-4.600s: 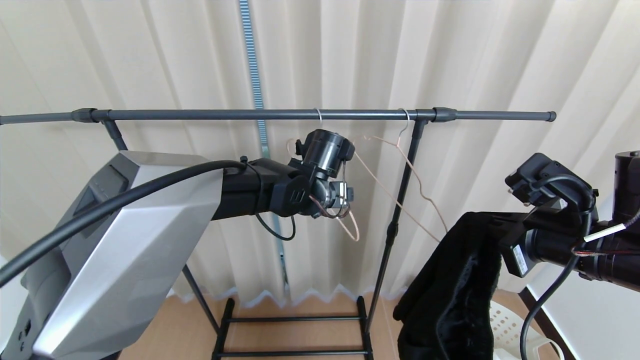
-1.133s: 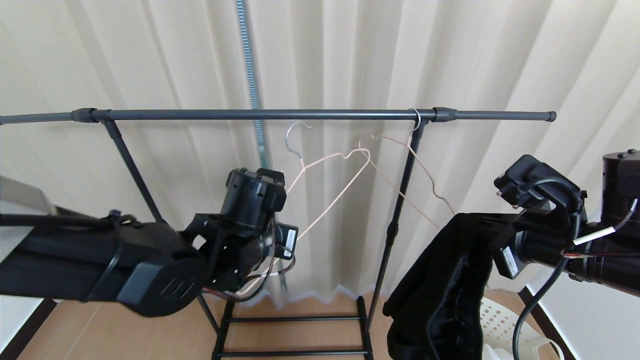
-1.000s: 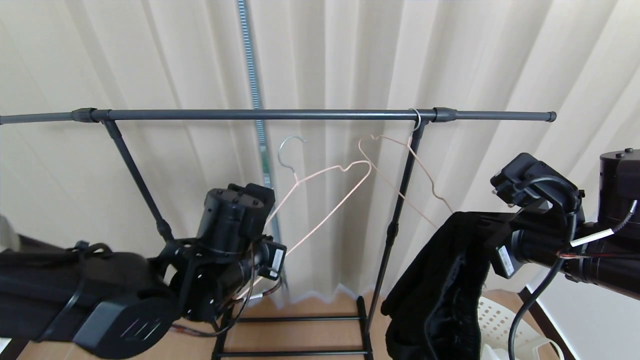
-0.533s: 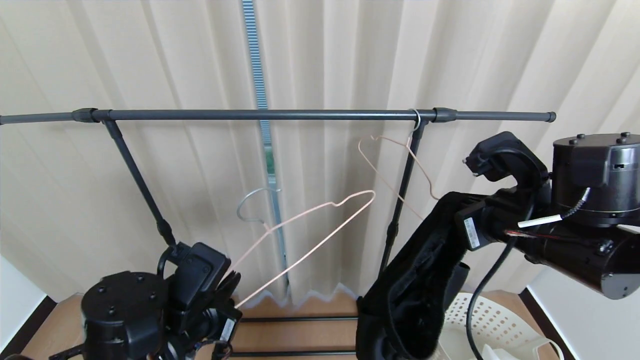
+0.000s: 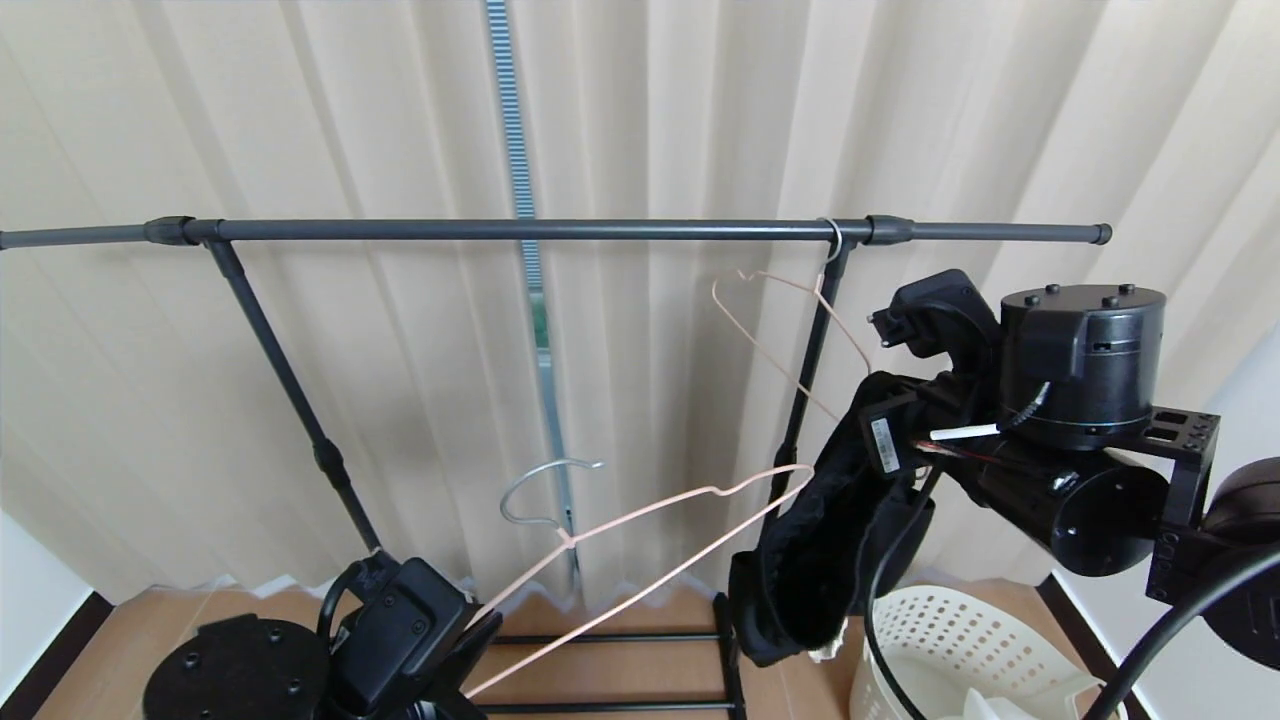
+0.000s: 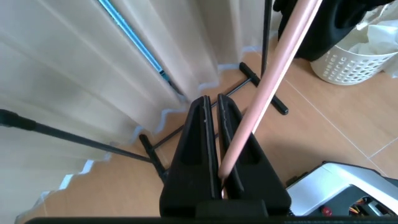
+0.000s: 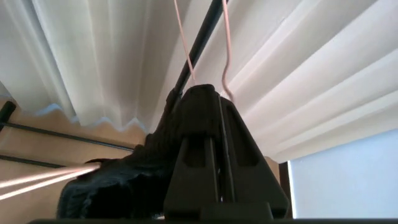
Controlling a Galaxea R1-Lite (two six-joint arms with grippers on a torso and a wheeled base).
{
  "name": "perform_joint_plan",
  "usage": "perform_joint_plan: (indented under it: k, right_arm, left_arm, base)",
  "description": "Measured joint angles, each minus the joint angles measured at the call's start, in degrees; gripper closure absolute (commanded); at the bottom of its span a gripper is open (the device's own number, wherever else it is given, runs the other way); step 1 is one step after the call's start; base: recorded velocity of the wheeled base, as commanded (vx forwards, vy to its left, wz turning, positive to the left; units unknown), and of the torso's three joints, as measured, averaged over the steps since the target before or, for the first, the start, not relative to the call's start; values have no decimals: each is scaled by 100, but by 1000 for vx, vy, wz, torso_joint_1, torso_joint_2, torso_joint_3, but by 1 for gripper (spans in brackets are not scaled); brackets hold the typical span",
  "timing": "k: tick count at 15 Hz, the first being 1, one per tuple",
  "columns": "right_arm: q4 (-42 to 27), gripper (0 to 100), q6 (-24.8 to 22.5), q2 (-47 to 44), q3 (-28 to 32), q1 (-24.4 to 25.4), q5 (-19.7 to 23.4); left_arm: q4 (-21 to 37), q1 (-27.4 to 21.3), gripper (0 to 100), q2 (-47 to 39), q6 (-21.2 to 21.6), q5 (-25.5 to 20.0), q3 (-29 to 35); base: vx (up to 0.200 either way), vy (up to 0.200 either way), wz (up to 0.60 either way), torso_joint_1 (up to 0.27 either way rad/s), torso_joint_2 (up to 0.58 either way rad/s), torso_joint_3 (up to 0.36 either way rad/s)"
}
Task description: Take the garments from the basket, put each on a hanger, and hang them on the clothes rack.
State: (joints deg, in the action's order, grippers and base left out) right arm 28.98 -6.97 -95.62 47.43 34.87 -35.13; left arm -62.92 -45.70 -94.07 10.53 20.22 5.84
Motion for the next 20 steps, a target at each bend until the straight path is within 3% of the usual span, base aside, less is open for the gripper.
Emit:
perform_joint_plan:
  k: [9,20]
  right_arm:
    - [121,100,77,-286,185,50,-285]
    - [468,100,77,-705,315,-257,-589]
  left_arm:
    - [-4,-121,100,-77,-41,-33,22]
    - [-1,-116,100,-83,-44,-46,112]
  base:
    - [0,0,0,0,0,0]
    - [0,0,0,0,0,0]
